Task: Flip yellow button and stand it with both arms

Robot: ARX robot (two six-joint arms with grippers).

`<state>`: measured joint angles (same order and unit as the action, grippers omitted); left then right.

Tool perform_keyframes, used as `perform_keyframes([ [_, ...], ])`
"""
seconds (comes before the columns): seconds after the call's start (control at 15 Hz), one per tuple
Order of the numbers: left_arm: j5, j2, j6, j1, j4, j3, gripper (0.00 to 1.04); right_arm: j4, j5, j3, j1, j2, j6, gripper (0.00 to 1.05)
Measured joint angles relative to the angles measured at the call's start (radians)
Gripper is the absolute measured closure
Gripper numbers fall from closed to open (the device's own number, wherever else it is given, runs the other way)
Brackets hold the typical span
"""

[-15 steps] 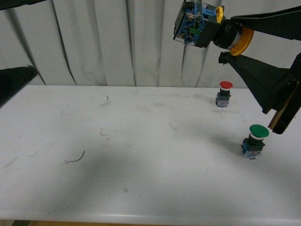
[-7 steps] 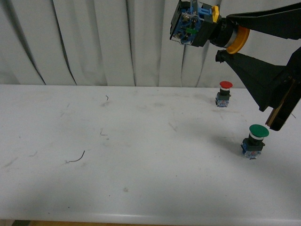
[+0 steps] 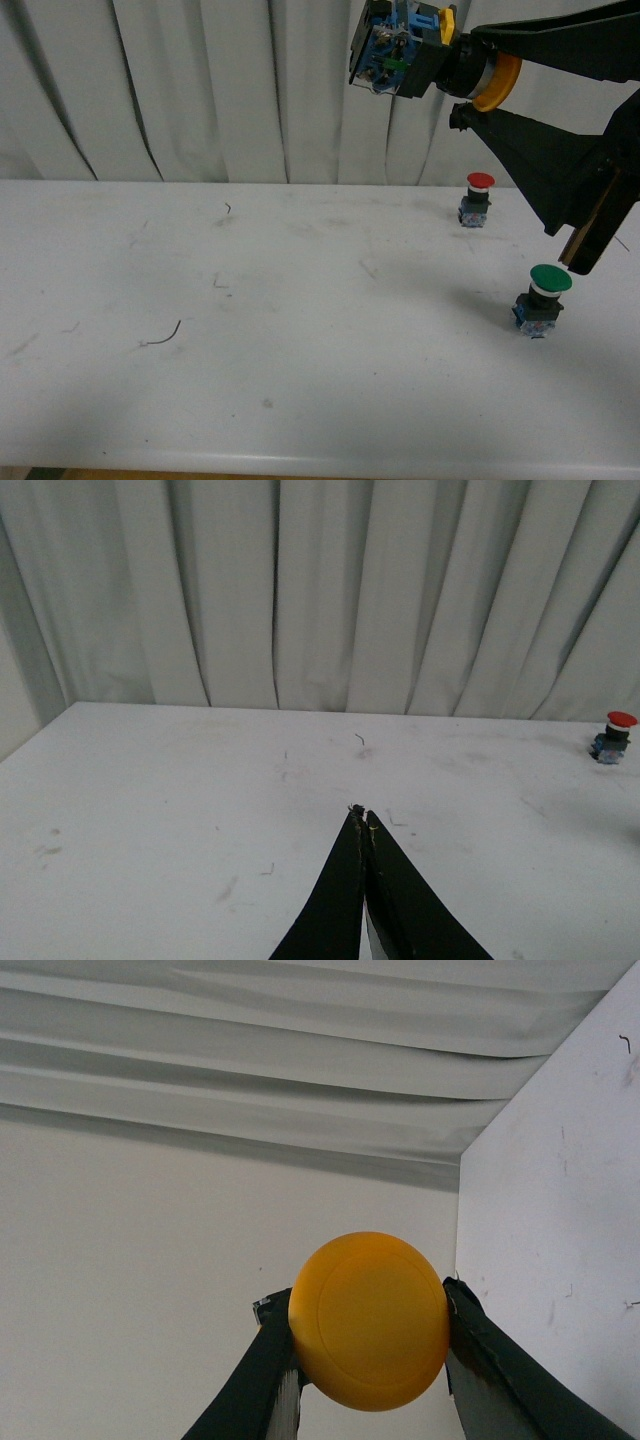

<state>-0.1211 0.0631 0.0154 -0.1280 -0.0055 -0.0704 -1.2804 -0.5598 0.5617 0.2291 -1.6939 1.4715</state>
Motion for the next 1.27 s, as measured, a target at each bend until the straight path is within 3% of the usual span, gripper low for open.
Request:
perform_keyframes([
  [0.13,0.098,-0.013,-0.001,0.132,-0.003,0.016,1.03,-0.002,-0.002,0.002,0.000,0.005,-0.004,0.69],
  [0.8,0.121,-0.055,-0.001,0.128,0.002,0.061,1.03,-0.002,0.002,0.005,0.013,0.006,-0.024,0.70],
  [0.87,0.121,-0.055,-0.001,0.128,0.002,0.061,0.97,-0.002,0.002,0.006,0.014,0.006,-0.031,0.70],
  [1.0,0.121,-0.055,-0.001,0.128,0.002,0.061,0.73,-0.002,0.002,0.006,0.014,0.007,-0.092,0.70],
  [1.14,0.121,-0.055,-0.001,0.128,0.002,0.061,0.47,0.002,0.022,0.013,0.013,0.038,-0.252,0.70],
  [1.27,0.121,-0.055,-0.001,0.128,0.002,0.061,0.24,0.050,0.131,0.083,0.011,0.100,-0.518,0.70],
])
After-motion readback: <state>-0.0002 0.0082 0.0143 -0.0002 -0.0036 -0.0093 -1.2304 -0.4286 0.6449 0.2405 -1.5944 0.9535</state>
